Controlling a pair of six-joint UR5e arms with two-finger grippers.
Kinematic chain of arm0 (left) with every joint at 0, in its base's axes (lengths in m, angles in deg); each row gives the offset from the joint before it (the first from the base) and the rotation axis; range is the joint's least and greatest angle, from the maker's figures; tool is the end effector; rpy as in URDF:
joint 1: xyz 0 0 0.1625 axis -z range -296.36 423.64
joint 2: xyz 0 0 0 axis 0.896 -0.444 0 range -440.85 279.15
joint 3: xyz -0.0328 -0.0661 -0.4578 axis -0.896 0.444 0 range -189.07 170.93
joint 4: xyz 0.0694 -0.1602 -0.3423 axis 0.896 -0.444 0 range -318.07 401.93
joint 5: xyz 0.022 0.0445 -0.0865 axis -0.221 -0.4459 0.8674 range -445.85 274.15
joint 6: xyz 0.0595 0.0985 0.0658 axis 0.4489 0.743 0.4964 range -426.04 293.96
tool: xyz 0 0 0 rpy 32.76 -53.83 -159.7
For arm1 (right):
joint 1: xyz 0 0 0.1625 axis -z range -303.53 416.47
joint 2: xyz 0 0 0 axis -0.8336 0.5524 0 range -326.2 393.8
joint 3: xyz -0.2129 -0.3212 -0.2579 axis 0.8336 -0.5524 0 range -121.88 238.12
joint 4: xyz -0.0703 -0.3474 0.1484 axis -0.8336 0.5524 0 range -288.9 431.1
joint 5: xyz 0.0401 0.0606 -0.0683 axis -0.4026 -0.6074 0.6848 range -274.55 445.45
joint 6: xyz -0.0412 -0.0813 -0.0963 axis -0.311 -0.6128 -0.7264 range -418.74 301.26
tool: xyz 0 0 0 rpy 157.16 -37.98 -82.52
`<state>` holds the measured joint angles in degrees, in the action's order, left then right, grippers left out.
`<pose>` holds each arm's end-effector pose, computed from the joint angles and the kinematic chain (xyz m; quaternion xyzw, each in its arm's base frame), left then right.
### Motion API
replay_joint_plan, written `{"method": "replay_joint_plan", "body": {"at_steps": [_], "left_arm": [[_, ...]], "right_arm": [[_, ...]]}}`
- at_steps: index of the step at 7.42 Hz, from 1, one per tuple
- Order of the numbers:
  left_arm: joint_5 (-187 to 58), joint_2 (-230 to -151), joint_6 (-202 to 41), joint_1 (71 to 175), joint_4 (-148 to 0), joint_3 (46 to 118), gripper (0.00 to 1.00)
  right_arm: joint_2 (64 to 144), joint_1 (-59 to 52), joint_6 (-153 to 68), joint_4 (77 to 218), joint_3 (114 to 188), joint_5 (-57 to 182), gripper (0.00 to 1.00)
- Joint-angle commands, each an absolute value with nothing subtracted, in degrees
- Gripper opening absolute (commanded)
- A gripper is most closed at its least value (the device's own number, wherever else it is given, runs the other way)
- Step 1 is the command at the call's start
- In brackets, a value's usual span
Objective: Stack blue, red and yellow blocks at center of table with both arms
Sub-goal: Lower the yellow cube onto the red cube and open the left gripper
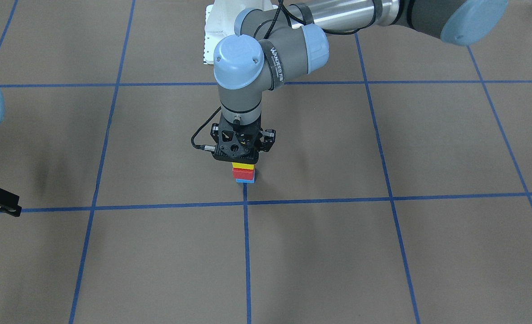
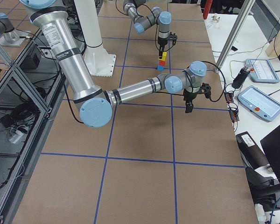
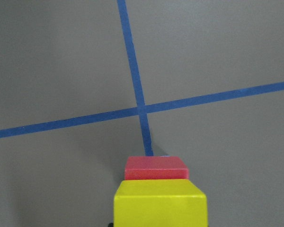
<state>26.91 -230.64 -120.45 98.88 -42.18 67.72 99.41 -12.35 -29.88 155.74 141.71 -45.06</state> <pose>0.6092 -0.5307 0.1616 0.0467 0.3850 0.0714 0.9190 -0.1966 -0.6378 0.5267 0.0286 -0.3875 -0.0083 0.9214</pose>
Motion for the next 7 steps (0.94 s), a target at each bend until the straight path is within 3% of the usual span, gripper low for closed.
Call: {"method": "replay_joint_plan", "body": {"at_steps": [1,2,3,7], "left_arm": [[26.9,-230.8,-120.5,98.9,-42.3,67.7,0.00],[26.9,-230.8,-120.5,98.9,-42.3,67.7,0.23],[26.8,-230.5,-120.4,98.9,-43.2,67.5,0.99],[26.8,-230.4,-120.5,98.7,-43.4,67.6,1.00]], "right_arm": [[99.5,-12.4,-29.9,155.7,141.7,-45.1,0.99],[99.5,-12.4,-30.0,155.7,141.7,-45.1,0.99],[99.7,-12.4,-30.3,155.7,141.7,-45.1,0.99],[99.6,-12.4,-30.3,155.7,141.7,-45.1,0.99]]}}
